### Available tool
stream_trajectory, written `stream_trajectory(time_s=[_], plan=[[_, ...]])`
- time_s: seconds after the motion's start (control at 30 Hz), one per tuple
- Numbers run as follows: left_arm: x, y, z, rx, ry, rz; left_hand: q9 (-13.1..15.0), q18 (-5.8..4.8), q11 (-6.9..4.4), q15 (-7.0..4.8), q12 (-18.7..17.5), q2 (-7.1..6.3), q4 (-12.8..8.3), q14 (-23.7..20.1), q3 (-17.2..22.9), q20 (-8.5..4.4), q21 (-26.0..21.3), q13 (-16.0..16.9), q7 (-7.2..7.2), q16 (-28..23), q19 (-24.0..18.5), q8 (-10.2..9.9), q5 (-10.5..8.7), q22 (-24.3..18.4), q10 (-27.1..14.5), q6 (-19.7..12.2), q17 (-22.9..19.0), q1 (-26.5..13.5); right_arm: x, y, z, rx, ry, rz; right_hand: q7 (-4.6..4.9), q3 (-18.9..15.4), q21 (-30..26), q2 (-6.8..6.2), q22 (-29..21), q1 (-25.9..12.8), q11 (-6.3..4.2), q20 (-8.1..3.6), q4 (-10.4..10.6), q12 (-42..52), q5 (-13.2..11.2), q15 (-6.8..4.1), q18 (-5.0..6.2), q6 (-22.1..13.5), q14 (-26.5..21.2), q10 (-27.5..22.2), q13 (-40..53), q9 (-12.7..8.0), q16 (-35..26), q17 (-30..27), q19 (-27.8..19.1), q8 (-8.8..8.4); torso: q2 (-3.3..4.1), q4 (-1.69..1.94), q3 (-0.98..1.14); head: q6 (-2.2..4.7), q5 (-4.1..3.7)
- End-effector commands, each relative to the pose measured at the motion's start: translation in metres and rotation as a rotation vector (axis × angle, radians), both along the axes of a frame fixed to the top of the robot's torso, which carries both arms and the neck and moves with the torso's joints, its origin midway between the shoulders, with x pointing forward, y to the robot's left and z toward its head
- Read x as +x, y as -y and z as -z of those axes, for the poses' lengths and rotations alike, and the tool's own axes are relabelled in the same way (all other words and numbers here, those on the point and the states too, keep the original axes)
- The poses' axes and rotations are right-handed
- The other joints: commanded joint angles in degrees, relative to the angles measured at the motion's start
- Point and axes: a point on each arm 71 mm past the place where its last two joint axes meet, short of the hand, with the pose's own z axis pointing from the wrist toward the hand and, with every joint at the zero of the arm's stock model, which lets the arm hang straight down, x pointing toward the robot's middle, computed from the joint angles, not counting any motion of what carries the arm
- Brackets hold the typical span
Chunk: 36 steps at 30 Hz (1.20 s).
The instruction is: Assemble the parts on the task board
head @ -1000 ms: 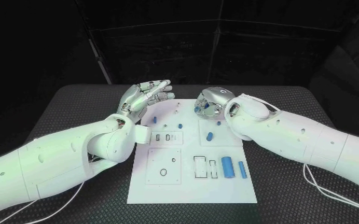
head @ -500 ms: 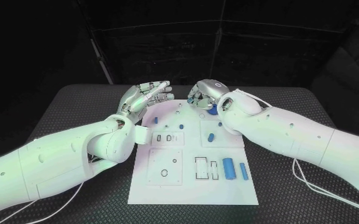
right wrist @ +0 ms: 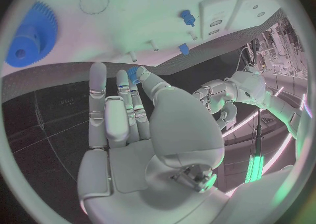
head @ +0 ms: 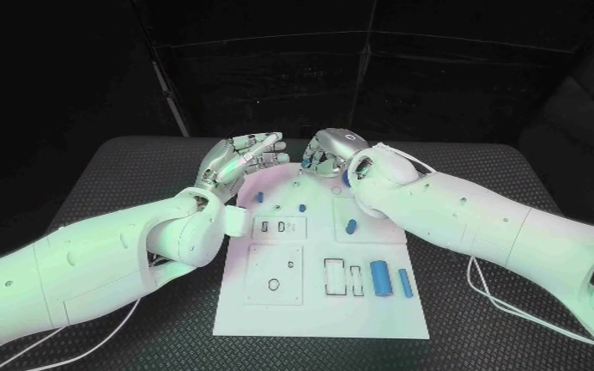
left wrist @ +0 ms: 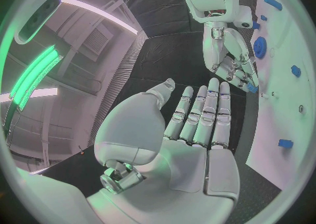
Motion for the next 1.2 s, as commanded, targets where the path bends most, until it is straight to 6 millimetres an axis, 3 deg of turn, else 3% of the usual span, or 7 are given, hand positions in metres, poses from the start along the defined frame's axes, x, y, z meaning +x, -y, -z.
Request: stream_trajectory(time_s=[0.03, 0.37, 0.5, 0.9, 1.2], plan=[[0.000, 0.001, -0.002, -0.007, 0.010, 0.009, -0.1, 0.54, -0.04, 0.03, 0.1, 0.32, -0.2, 0.3, 0.2, -0.07, 0.3, -0.1, 3.60, 0.3, 0.3, 0.2, 0.16, 0.0, 0.3, 0.2, -0.1, 0.1, 0.001, -0.003, 0.002, -0.033, -0.039, -0.006, -0.35, 0.1, 0.4, -0.78, 0.1, -0.1, 0.03, -0.01, 0.4, -0.2, -0.3, -0.34, 0.74, 0.7, 1.6, 0.3, 0.1, 0.0, 0.3, 0.1, -0.2, -0.26, 0.05, -0.11, -0.03, -0.10, 0.03], [0.000, 0.002, -0.003, -0.009, 0.010, 0.013, -0.1, 0.54, -0.02, 0.04, 0.0, 0.30, -0.3, 0.3, 0.2, -0.06, 0.3, -0.1, 3.62, 0.2, 0.4, 0.2, 0.16, 0.0, 0.3, 0.2, -0.1, 0.1, 0.006, -0.008, 0.006, -0.078, -0.058, 0.022, -0.33, 0.3, 0.4, -1.04, 0.1, -0.3, 0.05, 0.01, 0.9, -0.3, -0.8, -0.32, 0.74, 0.7, 1.6, 0.3, 0.1, 0.0, 0.4, 0.2, -0.2, -0.36, 0.10, 0.05, -0.09, -0.33, -0.08], [0.000, 0.002, -0.003, -0.008, 0.010, 0.013, -0.1, 0.53, -0.01, 0.05, 0.0, 0.28, -0.3, 0.3, 0.3, -0.06, 0.3, -0.1, 3.63, 0.2, 0.4, 0.1, 0.16, 0.0, 0.3, 0.2, -0.1, 0.2, 0.007, -0.011, 0.008, -0.087, -0.063, 0.023, -0.32, 0.3, 0.4, -1.17, 0.1, -0.3, 0.05, 0.01, 0.9, -0.3, -0.8, -0.31, 0.74, 0.6, 1.6, 0.3, 0.1, 0.0, 0.4, 0.1, -0.2, -0.40, 0.07, -0.08, 0.00, -0.38, 0.08], [0.000, 0.003, -0.003, -0.007, 0.007, 0.013, -0.2, 0.52, 0.02, 0.07, -0.1, 0.20, -0.5, 0.3, 0.4, -0.06, 0.3, -0.1, 3.67, 0.1, 0.4, 0.0, 0.16, -0.1, 0.3, 0.2, -0.2, 0.4, 0.008, -0.015, 0.009, -0.092, -0.066, 0.017, -0.15, 0.5, 0.4, -1.72, 0.0, -0.4, 0.20, 0.06, 1.3, -0.6, -0.9, -0.21, 0.72, 0.3, 1.5, 0.0, 0.1, -0.1, 0.3, -0.2, -0.3, -0.66, 0.12, -0.11, -0.06, -0.45, 0.12], [0.000, 0.002, -0.003, -0.005, 0.004, 0.012, -0.2, 0.51, 0.03, 0.08, -0.1, 0.17, -0.6, 0.3, 0.4, -0.05, 0.3, -0.1, 3.68, 0.1, 0.4, 0.0, 0.16, -0.1, 0.3, 0.2, -0.2, 0.4, 0.008, -0.017, 0.010, -0.096, -0.073, 0.011, 0.61, 0.7, 0.4, -3.23, 0.0, -1.1, 0.87, 0.36, 2.7, -1.3, -0.8, 0.37, 0.65, -1.1, 1.5, -1.6, -0.2, -0.3, 0.5, 0.0, -0.6, -1.65, 0.15, -0.14, -0.09, -0.57, 0.13]])
